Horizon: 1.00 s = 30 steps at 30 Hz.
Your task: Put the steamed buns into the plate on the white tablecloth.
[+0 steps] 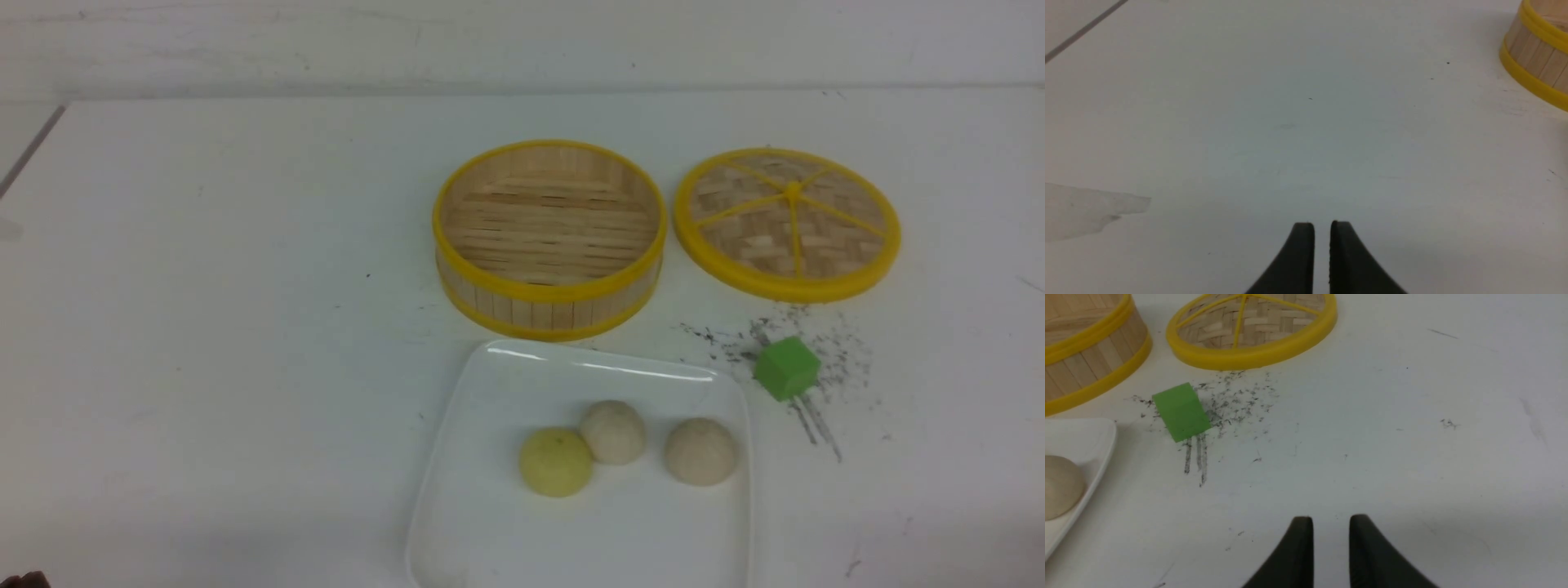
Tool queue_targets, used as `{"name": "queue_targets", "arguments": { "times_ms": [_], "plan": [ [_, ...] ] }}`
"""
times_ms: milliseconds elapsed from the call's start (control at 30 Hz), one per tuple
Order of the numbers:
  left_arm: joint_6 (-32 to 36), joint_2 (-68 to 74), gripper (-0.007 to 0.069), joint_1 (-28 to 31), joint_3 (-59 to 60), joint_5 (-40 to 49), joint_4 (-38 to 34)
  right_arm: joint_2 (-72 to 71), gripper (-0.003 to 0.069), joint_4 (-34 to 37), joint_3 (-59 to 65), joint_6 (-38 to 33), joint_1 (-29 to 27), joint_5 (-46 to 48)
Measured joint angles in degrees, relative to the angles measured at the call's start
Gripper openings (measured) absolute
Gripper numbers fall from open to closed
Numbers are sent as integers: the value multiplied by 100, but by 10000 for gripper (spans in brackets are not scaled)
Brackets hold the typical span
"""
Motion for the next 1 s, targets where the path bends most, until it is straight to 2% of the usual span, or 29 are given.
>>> {"name": "queue_targets", "arguments": {
  "times_ms": [1000],
  "plan": [
    [0, 0, 113, 0, 0, 6, 92, 0, 197, 0, 0, 0, 0, 0]
  ]
}}
